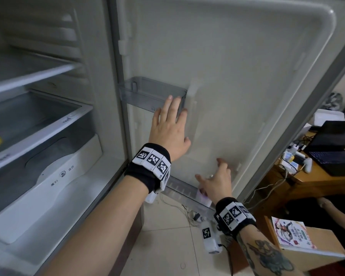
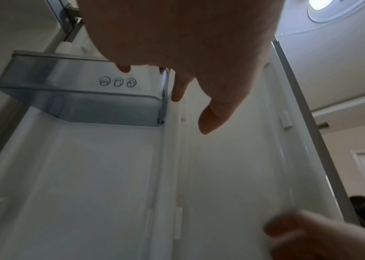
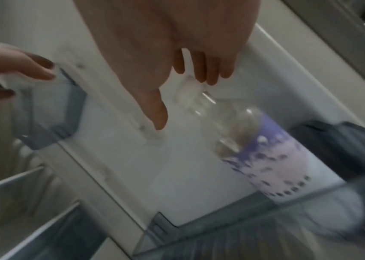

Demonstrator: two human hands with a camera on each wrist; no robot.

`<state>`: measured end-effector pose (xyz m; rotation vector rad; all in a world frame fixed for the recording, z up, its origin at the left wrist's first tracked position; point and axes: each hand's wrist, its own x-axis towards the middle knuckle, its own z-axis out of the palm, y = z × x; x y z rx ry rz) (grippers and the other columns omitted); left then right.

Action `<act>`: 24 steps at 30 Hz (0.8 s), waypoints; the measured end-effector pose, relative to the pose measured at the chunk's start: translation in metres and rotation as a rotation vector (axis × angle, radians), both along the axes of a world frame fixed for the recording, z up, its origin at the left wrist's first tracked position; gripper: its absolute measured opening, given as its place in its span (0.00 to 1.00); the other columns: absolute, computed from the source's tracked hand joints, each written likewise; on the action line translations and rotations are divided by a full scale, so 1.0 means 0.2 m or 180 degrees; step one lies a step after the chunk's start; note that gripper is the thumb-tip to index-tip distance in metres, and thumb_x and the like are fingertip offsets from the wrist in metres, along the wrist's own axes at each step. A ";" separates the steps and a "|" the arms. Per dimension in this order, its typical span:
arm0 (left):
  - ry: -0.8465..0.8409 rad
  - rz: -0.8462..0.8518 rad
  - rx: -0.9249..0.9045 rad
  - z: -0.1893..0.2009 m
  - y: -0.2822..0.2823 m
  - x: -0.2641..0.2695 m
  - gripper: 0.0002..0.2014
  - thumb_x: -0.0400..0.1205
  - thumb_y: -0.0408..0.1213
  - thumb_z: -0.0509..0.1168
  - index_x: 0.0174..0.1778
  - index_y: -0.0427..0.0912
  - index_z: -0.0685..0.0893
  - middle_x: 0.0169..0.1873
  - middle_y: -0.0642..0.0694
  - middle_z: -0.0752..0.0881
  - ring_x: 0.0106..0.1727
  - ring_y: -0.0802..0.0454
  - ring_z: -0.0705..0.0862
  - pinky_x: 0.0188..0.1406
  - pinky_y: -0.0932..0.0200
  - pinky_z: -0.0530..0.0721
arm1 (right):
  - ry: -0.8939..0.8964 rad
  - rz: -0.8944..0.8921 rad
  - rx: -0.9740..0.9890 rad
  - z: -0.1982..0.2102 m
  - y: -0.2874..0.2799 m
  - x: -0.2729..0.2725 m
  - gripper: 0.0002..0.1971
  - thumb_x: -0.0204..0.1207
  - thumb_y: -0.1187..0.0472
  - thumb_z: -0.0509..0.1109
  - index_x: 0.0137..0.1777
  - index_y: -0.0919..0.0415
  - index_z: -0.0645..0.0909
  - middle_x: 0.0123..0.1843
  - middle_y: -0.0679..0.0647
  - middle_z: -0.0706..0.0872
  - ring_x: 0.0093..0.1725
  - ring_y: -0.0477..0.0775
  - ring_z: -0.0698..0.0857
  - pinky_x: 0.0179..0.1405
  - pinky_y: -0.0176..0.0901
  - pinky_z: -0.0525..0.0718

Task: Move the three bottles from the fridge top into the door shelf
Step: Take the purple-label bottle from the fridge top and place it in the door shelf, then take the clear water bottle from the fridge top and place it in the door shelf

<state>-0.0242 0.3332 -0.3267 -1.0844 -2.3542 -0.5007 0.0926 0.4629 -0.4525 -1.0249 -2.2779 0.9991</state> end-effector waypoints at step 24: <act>0.1073 0.1516 0.1611 1.20 -1.25 0.19 0.25 0.77 0.42 0.63 0.72 0.46 0.72 0.71 0.48 0.75 0.74 0.49 0.69 0.77 0.42 0.62 | 0.2566 0.2874 -0.0279 1.68 -1.08 -0.44 0.07 0.71 0.57 0.77 0.46 0.49 0.82 0.43 0.45 0.87 0.42 0.44 0.85 0.45 0.37 0.80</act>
